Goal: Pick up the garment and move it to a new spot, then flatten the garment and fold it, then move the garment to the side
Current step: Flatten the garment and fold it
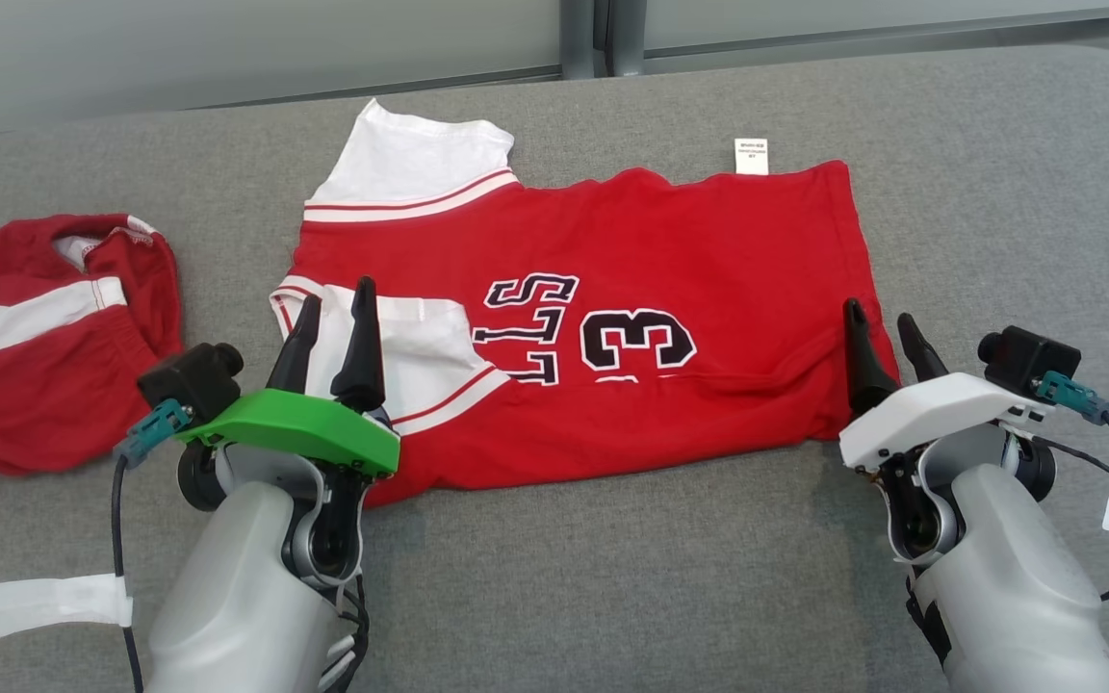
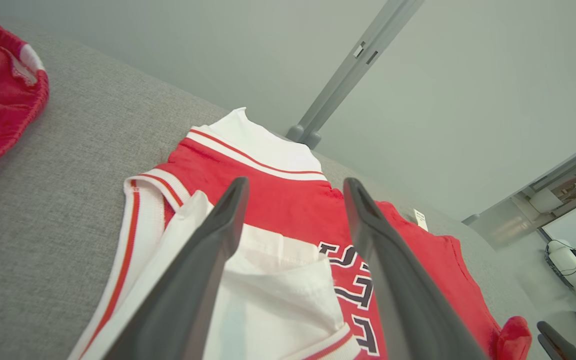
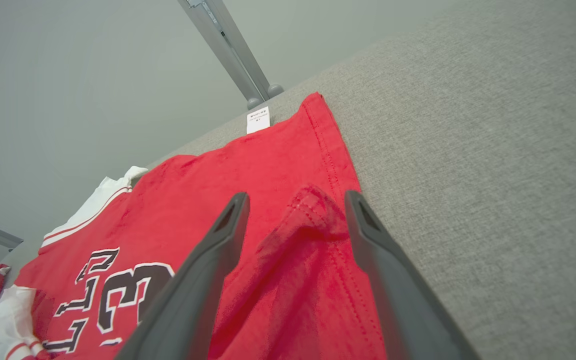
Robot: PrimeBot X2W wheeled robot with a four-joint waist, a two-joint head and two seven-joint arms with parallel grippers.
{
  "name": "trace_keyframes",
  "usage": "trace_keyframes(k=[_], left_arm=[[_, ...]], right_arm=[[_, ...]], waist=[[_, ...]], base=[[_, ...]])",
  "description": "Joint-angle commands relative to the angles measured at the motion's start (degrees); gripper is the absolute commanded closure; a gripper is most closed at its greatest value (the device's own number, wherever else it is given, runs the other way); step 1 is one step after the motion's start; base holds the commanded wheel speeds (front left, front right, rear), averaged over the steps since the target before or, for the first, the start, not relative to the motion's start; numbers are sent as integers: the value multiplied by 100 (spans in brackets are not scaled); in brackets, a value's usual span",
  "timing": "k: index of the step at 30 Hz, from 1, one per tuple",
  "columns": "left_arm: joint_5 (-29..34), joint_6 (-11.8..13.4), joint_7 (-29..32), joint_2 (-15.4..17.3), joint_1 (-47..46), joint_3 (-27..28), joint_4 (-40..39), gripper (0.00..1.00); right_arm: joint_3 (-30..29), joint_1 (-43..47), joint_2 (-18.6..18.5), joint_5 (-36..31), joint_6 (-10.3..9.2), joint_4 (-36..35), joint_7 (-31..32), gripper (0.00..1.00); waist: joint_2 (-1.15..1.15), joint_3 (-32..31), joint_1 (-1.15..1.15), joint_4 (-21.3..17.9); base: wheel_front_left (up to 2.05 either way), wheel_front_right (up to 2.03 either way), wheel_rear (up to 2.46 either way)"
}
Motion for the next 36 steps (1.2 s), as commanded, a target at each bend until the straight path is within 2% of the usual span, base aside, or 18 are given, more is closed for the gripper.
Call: trace_keyframes(k=[1, 5, 11, 22, 31, 36], left_arm=[[43, -31, -25, 19, 1, 29, -33, 0], [94, -59, -27, 97, 258, 155, -249, 0], [132, 43, -23, 187, 888, 447, -776, 0], [-113, 477, 262, 311, 1991, 627, -1572, 0], [-427, 891, 938, 276, 2550, 606, -1493, 0], [-593, 908, 1042, 196, 2607, 644, -1320, 0]], right_arm=[[6, -28, -19, -53, 3, -5, -55, 0], [-36, 127, -17, -42, 3, -158, -183, 0], [-270, 582, -62, -60, 3, -567, -280, 0], [-721, 1665, -30, -236, 3, -1628, -179, 0], [-709, 2090, -15, -34, 3, -2070, -21, 0], [-671, 2141, -15, 15, 3, -2124, -18, 0]], waist=[[62, -18, 0, -10], [62, -76, 0, -12], [62, -195, 0, 31], [62, -396, 0, 73], [62, -429, 0, -30], [62, -435, 0, -76]], base=[[0, 0, 0], [0, 0, 0], [0, 0, 0], [0, 0, 0], [0, 0, 0], [0, 0, 0]])
